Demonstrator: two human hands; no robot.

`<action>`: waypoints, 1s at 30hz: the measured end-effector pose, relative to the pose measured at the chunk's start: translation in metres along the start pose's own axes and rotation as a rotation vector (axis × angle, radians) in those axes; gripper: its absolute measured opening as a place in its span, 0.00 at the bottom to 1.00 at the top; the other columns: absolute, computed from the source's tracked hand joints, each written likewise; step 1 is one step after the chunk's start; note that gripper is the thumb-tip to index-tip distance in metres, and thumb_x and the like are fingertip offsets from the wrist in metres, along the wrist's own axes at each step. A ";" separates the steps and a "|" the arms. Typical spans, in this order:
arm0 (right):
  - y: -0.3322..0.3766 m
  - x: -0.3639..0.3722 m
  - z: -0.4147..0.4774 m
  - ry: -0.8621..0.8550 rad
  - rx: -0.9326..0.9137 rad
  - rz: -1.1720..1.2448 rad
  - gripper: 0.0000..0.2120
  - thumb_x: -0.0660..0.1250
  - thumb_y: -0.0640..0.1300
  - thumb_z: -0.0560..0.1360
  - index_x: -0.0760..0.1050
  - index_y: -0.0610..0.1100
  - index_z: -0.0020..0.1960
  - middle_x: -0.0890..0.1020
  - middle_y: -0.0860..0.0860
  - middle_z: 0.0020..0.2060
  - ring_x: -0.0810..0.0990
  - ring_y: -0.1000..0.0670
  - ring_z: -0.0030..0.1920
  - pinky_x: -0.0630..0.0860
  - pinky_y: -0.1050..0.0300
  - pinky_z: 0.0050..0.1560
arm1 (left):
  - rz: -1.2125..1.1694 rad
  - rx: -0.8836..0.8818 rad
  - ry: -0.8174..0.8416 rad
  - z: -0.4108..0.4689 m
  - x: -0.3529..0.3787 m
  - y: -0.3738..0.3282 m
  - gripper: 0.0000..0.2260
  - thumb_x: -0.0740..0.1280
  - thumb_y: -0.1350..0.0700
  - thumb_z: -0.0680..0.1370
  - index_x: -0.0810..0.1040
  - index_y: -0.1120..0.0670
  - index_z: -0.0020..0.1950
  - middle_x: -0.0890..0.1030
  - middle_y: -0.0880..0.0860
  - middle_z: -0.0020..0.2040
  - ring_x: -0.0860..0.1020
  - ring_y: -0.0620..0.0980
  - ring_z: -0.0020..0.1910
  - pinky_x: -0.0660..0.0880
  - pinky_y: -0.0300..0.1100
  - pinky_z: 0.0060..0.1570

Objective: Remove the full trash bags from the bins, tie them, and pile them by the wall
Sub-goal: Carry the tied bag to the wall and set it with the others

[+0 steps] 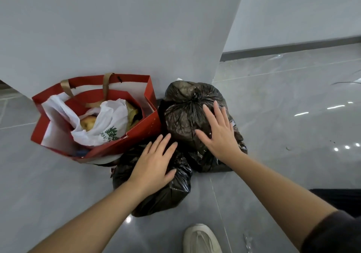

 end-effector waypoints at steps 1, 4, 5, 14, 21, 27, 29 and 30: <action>0.002 0.006 -0.005 0.022 -0.018 -0.043 0.36 0.59 0.64 0.75 0.43 0.62 0.75 0.40 0.55 0.77 0.36 0.46 0.77 0.50 0.32 0.72 | 0.064 0.000 0.040 -0.009 0.009 0.004 0.37 0.61 0.36 0.73 0.52 0.47 0.77 0.49 0.53 0.79 0.47 0.56 0.78 0.56 0.60 0.73; 0.005 0.026 -0.005 0.068 -0.017 -0.180 0.41 0.63 0.66 0.72 0.41 0.62 0.75 0.37 0.51 0.77 0.34 0.41 0.76 0.54 0.28 0.69 | 0.189 -0.003 0.153 -0.025 0.036 0.010 0.46 0.58 0.26 0.64 0.49 0.43 0.77 0.48 0.55 0.79 0.46 0.61 0.77 0.54 0.70 0.67; 0.005 0.031 -0.002 0.072 -0.001 -0.212 0.42 0.64 0.65 0.71 0.41 0.62 0.75 0.36 0.50 0.77 0.34 0.40 0.75 0.56 0.28 0.69 | 0.214 -0.001 0.179 -0.027 0.044 0.010 0.48 0.60 0.25 0.63 0.44 0.42 0.77 0.42 0.55 0.79 0.42 0.62 0.77 0.50 0.71 0.66; 0.004 0.044 0.029 0.062 -0.004 -0.300 0.43 0.67 0.57 0.74 0.41 0.56 0.76 0.38 0.43 0.77 0.40 0.32 0.75 0.60 0.31 0.69 | 0.240 -0.217 0.248 -0.022 0.063 0.043 0.49 0.71 0.41 0.70 0.39 0.44 0.77 0.35 0.56 0.77 0.36 0.60 0.76 0.53 0.72 0.66; 0.003 0.050 0.036 0.076 -0.004 -0.318 0.41 0.65 0.56 0.76 0.41 0.53 0.77 0.38 0.40 0.76 0.40 0.30 0.74 0.55 0.33 0.71 | 0.314 -0.230 0.246 -0.018 0.063 0.056 0.47 0.70 0.40 0.71 0.39 0.47 0.77 0.38 0.58 0.78 0.39 0.61 0.76 0.54 0.69 0.68; 0.007 0.049 0.041 0.088 0.024 -0.352 0.42 0.65 0.57 0.75 0.40 0.53 0.77 0.38 0.40 0.76 0.40 0.30 0.74 0.57 0.33 0.70 | 0.387 -0.274 0.214 0.008 0.052 0.072 0.45 0.68 0.43 0.73 0.39 0.49 0.77 0.39 0.59 0.77 0.40 0.61 0.76 0.56 0.68 0.68; 0.007 0.050 0.040 0.081 0.025 -0.348 0.43 0.65 0.58 0.75 0.39 0.54 0.77 0.38 0.40 0.76 0.40 0.30 0.74 0.58 0.32 0.70 | 0.396 -0.273 0.209 0.010 0.053 0.073 0.45 0.67 0.42 0.74 0.39 0.50 0.77 0.39 0.60 0.77 0.41 0.62 0.76 0.56 0.67 0.68; 0.007 0.051 0.039 0.079 0.020 -0.341 0.43 0.65 0.58 0.74 0.39 0.54 0.77 0.38 0.40 0.76 0.40 0.30 0.74 0.58 0.32 0.70 | 0.392 -0.268 0.207 0.010 0.053 0.072 0.45 0.67 0.41 0.73 0.39 0.50 0.77 0.39 0.60 0.77 0.41 0.62 0.76 0.56 0.66 0.68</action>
Point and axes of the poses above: each hand's wrist, its own z-axis towards the middle knuckle, its own x-axis out of the palm, y = z × x, the point moved 5 cm from there along z, towards the middle knuckle
